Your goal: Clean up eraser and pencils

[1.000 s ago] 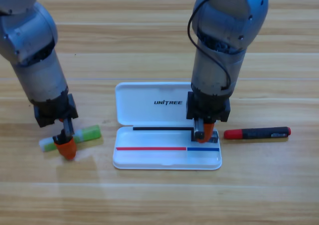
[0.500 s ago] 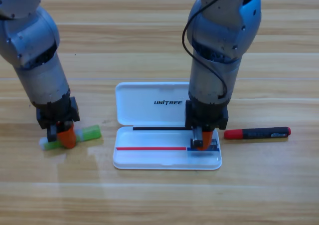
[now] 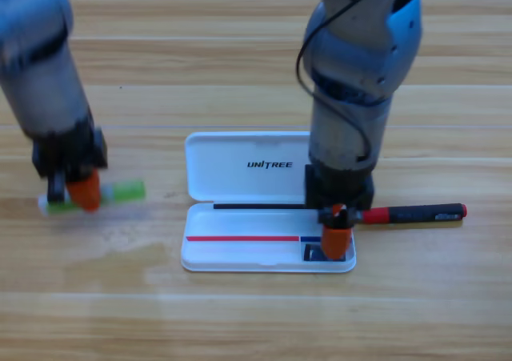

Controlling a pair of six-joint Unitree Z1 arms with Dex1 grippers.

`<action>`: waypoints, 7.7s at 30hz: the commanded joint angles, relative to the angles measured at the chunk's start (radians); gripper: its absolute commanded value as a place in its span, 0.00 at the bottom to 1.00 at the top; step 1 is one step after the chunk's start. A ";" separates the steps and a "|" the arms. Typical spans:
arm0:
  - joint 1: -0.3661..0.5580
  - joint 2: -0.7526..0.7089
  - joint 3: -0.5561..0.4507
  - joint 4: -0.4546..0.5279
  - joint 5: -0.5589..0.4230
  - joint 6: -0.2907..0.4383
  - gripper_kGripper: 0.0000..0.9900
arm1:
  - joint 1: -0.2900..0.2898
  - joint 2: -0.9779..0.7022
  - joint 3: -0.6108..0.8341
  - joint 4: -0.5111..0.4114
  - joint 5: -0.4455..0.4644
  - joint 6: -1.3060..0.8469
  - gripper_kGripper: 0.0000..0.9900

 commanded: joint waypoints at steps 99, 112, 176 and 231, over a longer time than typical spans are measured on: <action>-0.380 0.221 -0.399 0.189 -0.008 -0.121 1.00 | -0.098 -0.091 0.044 0.040 -0.011 -0.214 0.00; -0.156 -0.135 -0.325 0.330 0.019 -0.044 1.00 | -0.014 0.088 -0.177 0.071 -0.011 -0.185 0.00; 0.199 0.192 -0.140 -0.409 -0.525 -0.087 0.00 | 0.035 -0.788 0.507 -0.395 0.412 0.279 1.00; -0.056 0.247 -0.084 -0.242 -0.557 -0.046 0.00 | 0.035 -0.696 0.509 -0.395 0.423 0.263 1.00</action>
